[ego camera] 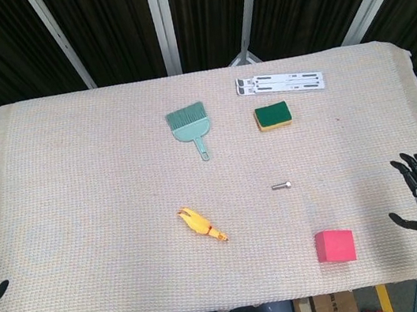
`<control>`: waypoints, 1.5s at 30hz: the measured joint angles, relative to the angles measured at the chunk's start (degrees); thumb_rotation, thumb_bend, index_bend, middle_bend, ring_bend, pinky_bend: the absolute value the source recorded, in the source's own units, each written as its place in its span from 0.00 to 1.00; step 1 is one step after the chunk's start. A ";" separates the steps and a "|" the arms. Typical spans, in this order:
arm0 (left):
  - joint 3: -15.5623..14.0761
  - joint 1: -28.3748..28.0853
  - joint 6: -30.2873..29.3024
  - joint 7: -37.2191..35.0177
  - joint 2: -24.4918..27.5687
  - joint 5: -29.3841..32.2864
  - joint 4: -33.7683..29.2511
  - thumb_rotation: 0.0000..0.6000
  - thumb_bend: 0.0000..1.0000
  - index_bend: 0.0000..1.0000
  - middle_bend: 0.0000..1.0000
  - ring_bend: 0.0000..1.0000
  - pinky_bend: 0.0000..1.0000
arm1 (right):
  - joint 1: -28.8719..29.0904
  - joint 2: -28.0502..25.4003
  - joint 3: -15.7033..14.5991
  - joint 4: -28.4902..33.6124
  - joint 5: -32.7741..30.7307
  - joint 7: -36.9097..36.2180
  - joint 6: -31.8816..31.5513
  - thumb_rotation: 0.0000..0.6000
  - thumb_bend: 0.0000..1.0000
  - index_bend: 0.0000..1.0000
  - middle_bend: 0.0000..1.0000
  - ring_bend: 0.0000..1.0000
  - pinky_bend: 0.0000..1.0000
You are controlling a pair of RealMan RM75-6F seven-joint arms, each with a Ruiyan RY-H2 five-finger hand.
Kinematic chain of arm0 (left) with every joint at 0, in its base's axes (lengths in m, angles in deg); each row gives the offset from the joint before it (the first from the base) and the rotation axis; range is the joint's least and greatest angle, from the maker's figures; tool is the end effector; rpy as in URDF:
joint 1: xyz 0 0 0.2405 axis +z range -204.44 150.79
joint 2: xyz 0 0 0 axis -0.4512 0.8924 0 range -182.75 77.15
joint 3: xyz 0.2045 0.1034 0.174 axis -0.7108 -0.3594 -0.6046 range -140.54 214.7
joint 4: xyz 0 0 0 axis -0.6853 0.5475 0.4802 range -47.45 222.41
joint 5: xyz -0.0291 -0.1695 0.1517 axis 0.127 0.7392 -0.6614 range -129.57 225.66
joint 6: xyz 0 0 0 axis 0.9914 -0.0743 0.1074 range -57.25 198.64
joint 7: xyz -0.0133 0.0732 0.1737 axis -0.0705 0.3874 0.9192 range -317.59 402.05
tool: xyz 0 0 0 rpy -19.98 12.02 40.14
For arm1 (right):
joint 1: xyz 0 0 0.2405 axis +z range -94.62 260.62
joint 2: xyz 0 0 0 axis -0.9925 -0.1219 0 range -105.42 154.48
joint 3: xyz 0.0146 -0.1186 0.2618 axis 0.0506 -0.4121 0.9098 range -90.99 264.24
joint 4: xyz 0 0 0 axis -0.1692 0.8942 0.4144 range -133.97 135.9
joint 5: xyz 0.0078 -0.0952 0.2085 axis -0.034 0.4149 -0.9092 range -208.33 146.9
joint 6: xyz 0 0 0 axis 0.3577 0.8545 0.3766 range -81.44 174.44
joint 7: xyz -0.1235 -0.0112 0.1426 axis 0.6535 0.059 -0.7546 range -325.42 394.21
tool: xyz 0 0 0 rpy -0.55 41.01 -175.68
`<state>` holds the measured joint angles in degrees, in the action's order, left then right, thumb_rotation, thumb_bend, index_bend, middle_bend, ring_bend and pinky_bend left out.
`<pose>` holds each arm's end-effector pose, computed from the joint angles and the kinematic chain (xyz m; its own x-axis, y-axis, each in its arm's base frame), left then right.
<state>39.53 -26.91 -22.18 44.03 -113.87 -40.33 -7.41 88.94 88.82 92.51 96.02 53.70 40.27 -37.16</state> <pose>-0.3420 0.1984 0.1883 0.4350 -0.0924 0.8957 0.9003 0.0261 -0.4345 -0.3320 -0.2473 0.1561 0.4366 0.0286 0.8992 -0.8995 -0.0068 0.4369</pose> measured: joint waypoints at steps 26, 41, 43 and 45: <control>1.28 -0.72 1.67 3.78 -1.28 3.00 -0.59 1.00 0.26 0.22 0.02 0.00 0.00 | 30.83 7.05 6.97 6.83 -39.17 33.20 29.56 1.00 0.08 0.35 0.14 0.14 0.00; 2.24 -0.54 1.34 3.03 -1.22 4.61 -0.39 1.00 0.26 0.22 0.02 0.00 0.00 | 39.69 17.05 6.30 2.99 -48.79 42.79 23.26 1.00 0.08 0.33 0.39 0.24 0.00; 2.20 -0.55 1.41 3.10 -1.23 4.62 -0.42 1.00 0.26 0.22 0.02 0.00 0.00 | 40.42 17.49 6.25 2.74 -49.72 43.67 22.97 1.00 0.08 0.34 0.40 0.24 0.00; 2.20 -0.55 1.42 3.16 -1.24 4.63 -0.46 1.00 0.26 0.22 0.02 0.00 0.00 | 41.08 17.97 5.96 2.32 -50.46 44.70 22.73 1.00 0.08 0.35 0.42 0.26 0.00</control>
<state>41.73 -27.46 -20.76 47.19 -115.11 -35.70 -7.87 130.02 106.78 98.47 98.34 3.24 84.97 -14.43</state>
